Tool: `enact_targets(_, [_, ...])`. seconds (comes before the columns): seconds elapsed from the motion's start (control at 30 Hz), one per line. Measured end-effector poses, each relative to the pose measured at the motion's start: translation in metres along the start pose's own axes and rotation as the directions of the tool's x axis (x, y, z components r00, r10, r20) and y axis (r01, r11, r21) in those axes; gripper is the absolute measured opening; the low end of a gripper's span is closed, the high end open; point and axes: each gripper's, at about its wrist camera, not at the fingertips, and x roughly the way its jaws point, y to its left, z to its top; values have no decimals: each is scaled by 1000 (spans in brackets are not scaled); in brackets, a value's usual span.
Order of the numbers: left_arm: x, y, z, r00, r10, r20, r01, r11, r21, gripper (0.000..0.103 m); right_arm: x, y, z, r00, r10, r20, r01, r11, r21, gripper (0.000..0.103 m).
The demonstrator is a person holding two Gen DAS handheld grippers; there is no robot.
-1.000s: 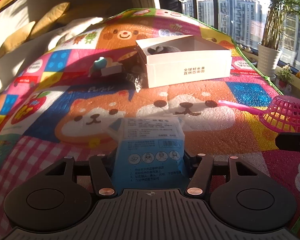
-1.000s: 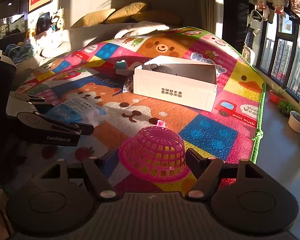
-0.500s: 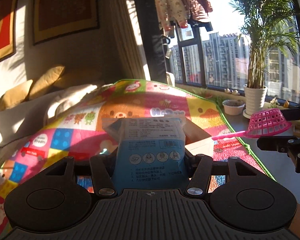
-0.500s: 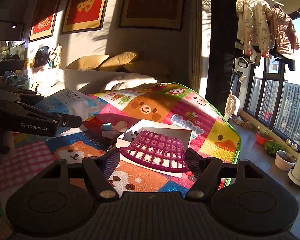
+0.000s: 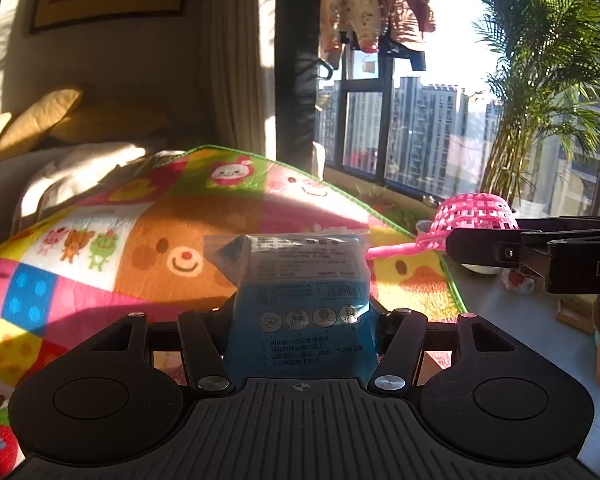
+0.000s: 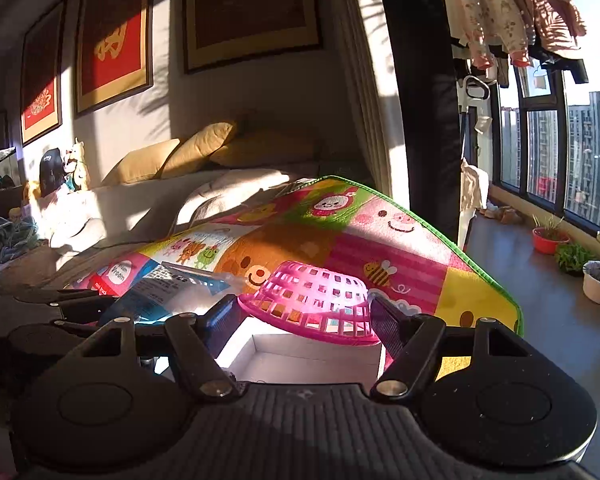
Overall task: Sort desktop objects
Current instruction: 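Drop the bag into the white box with the left tool while the right tool drops the basket in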
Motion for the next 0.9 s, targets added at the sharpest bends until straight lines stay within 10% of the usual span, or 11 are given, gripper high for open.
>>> enact_targets(0.07, [22, 7, -8, 1000, 11, -15, -10, 1000, 14, 97, 29, -5, -1, 999, 14, -41, -14, 1000, 10, 77])
enact_targets(0.37, [-27, 58, -104, 985, 117, -124, -125, 991, -54, 101, 63, 1, -58, 979, -44, -197, 39, 999, -31, 79])
enact_targets(0.5, [-44, 80, -132, 974, 156, -165, -181, 972, -152, 101, 77, 34, -57, 971, -42, -236, 17, 994, -108, 52])
enact_targets(0.7, [-53, 89, -146, 980, 133, -149, -165, 960, -226, 102, 135, 71, -29, 963, -3, -269, -29, 993, -114, 51])
enact_targets(0.9, [-60, 85, -148, 984, 142, -105, -160, 967, -198, 103, 226, 71, -37, 898, -65, -436, 35, 996, -78, 23])
